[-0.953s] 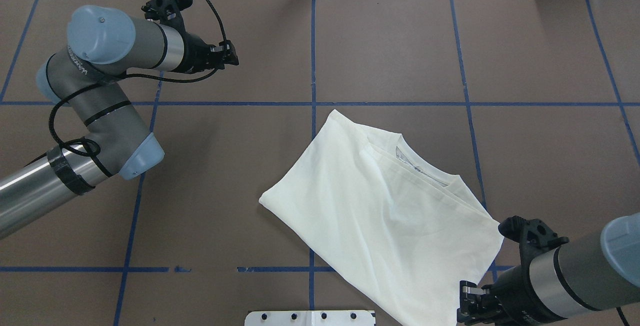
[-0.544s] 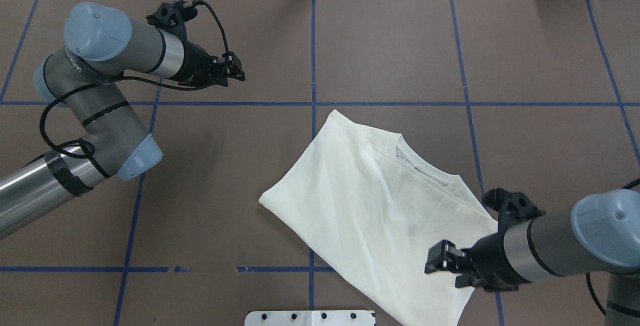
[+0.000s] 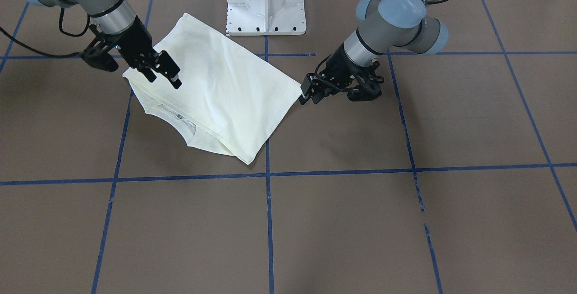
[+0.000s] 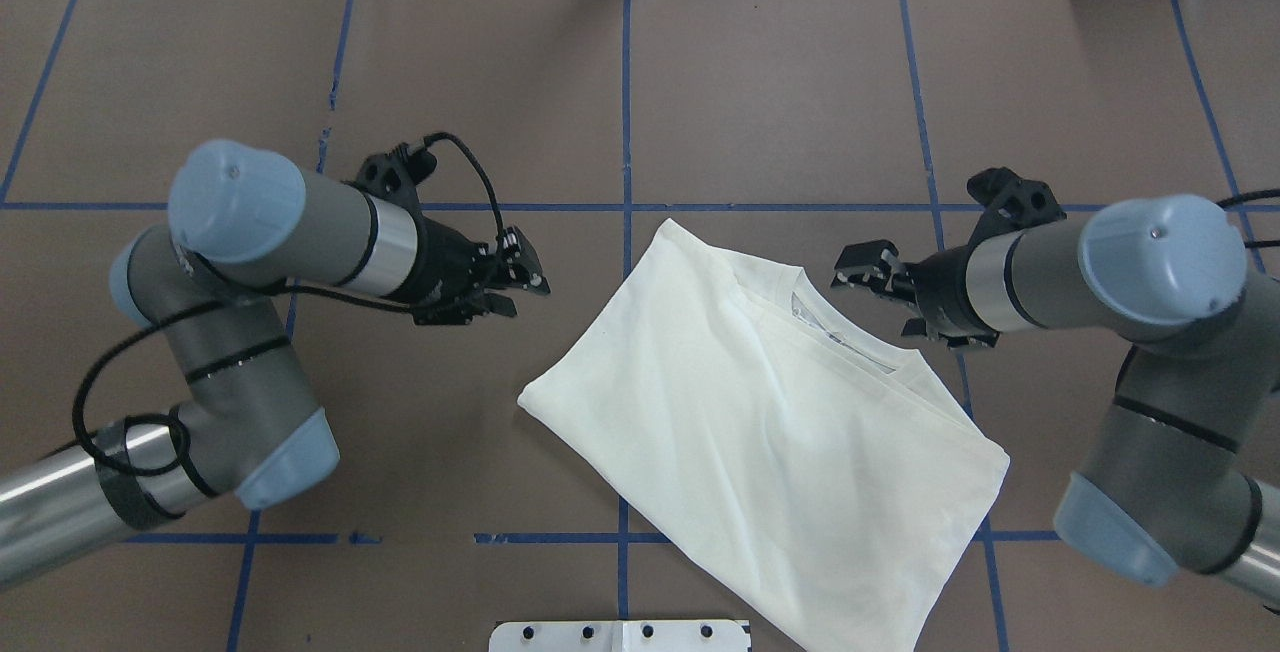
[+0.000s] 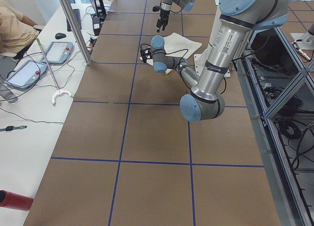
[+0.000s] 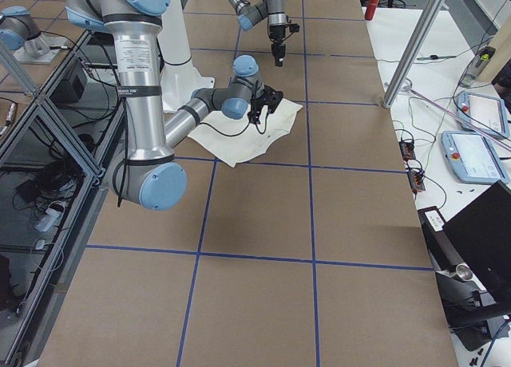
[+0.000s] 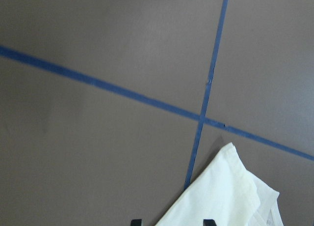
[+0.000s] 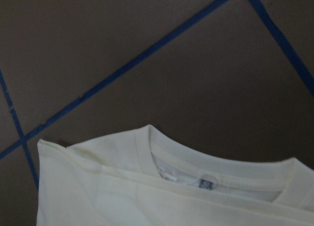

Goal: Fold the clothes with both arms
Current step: 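Release the shirt with the right gripper while left gripper reaches to its corner, then grasp the shirt corner with the left gripper and pull it farther from the robot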

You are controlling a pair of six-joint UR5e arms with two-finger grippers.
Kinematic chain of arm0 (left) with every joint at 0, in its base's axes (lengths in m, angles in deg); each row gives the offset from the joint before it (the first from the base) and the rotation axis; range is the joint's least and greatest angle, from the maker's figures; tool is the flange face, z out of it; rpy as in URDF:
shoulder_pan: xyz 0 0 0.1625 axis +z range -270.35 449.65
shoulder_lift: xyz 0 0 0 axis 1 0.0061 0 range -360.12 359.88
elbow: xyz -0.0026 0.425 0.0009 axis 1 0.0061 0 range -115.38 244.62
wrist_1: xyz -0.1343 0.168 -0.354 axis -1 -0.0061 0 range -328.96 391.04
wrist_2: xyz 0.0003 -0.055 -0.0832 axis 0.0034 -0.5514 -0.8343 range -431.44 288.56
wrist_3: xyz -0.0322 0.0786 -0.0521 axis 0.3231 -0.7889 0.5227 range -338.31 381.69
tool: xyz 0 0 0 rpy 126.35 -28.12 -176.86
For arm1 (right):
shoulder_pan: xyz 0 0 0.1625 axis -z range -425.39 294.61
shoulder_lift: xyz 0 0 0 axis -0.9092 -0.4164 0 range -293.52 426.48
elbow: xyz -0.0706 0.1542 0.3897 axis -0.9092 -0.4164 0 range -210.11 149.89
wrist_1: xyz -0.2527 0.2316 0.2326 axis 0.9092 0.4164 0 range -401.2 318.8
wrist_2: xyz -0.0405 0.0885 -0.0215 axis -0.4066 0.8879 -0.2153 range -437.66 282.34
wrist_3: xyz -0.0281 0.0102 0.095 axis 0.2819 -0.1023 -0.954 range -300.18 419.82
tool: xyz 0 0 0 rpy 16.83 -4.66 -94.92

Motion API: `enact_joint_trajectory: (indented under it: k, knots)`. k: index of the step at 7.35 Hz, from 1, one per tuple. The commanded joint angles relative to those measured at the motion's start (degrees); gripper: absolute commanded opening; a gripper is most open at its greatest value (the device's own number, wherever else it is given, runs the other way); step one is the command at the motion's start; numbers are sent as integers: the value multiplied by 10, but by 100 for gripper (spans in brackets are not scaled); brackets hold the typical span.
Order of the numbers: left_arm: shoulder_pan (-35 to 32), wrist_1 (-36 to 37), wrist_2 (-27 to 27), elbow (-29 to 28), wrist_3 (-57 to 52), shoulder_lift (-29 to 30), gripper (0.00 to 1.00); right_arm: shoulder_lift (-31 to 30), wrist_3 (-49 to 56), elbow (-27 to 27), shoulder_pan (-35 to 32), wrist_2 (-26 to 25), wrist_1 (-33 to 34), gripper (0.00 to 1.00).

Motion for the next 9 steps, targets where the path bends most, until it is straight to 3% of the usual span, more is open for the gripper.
enact_joint_trajectory:
  k: [1, 5, 7, 8, 9]
  knots:
    - [70, 3, 48, 1, 43, -14, 51, 87, 21, -111, -62, 5, 1, 100]
    - [97, 6, 62, -26, 43, -14, 55, 110, 22, -152, -83, 16, 1, 100]
    - [97, 6, 62, -31, 39, -13, 51, 115, 17, -152, -84, 16, 1, 100]
    - [97, 5, 64, -37, 38, -12, 42, 116, 17, -152, -84, 16, 1, 100]
    - [94, 5, 64, -37, 38, -13, 12, 117, 17, -152, -84, 16, 1, 100]
